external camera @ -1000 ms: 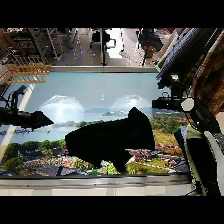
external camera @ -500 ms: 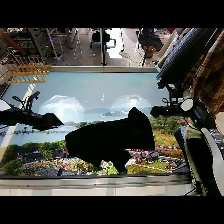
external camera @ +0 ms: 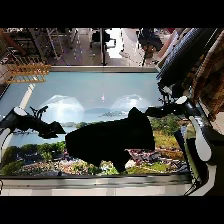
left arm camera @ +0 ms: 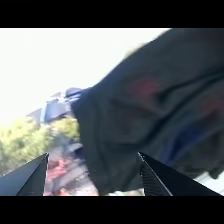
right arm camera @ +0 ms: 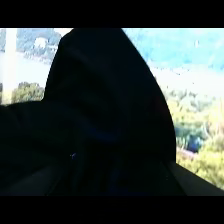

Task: Fold the clothes and pants, and hang the long-sleeved shirts on hangers.

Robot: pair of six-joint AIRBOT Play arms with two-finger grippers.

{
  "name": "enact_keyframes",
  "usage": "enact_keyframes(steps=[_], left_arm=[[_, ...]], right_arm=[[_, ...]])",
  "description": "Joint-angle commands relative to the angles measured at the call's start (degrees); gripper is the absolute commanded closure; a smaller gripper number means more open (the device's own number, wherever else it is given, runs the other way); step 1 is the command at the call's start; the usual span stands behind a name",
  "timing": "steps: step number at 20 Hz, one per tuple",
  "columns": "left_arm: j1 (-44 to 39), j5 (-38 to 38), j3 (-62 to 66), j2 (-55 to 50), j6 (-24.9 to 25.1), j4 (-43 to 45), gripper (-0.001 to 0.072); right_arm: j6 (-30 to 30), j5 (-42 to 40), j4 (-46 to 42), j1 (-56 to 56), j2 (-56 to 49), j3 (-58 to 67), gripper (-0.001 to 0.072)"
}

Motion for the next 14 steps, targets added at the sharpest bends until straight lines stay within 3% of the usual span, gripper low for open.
enact_keyframes(steps=[1, 4, 5, 6, 7, 8, 9, 14], left_arm=[[-1.22, 2.34, 0.00, -3.67, 0.00, 1.60, 0.0097], [-4.42, 6.64, 0.00, -3.98, -0.02, 1.60, 0.0101], [-5.75, 8.13, 0.00, -4.09, -0.04, 1.64, 0.0109], [-7.02, 10.19, 0.00, -4.26, -1.29, 1.81, 0.0151], [-7.93, 11.76, 0.00, -4.39, -2.12, 1.88, 0.0297], [-8.52, 12.28, 0.00, -4.42, -2.14, 1.75, 0.0567], [-8.74, 11.41, 0.02, -4.07, -2.10, 1.29, 0.0704], [-5.03, 2.73, 4.61, 7.54, 4.98, -6.86, 0.0707]], right_arm=[[2.56, 1.36, -3.93, 1.99, -6.05, 6.82, 0.0130], [5.68, 1.97, -5.35, 3.82, -8.37, 8.44, 0.0156], [6.16, 1.99, -5.44, 4.42, -8.85, 8.44, 0.0241], [7.02, 2.03, -5.38, 4.79, -9.05, 8.44, 0.0270], [7.37, 2.36, -5.33, 5.03, -9.01, 8.46, 0.0422], [7.34, 3.50, -4.90, 5.03, -8.87, 8.81, 0.0660], [7.32, 4.96, -4.85, 4.98, -8.22, 9.35, 0.0687], [4.28, 14.45, -6.03, 4.79, 4.76, 13.09, 0.0688]])
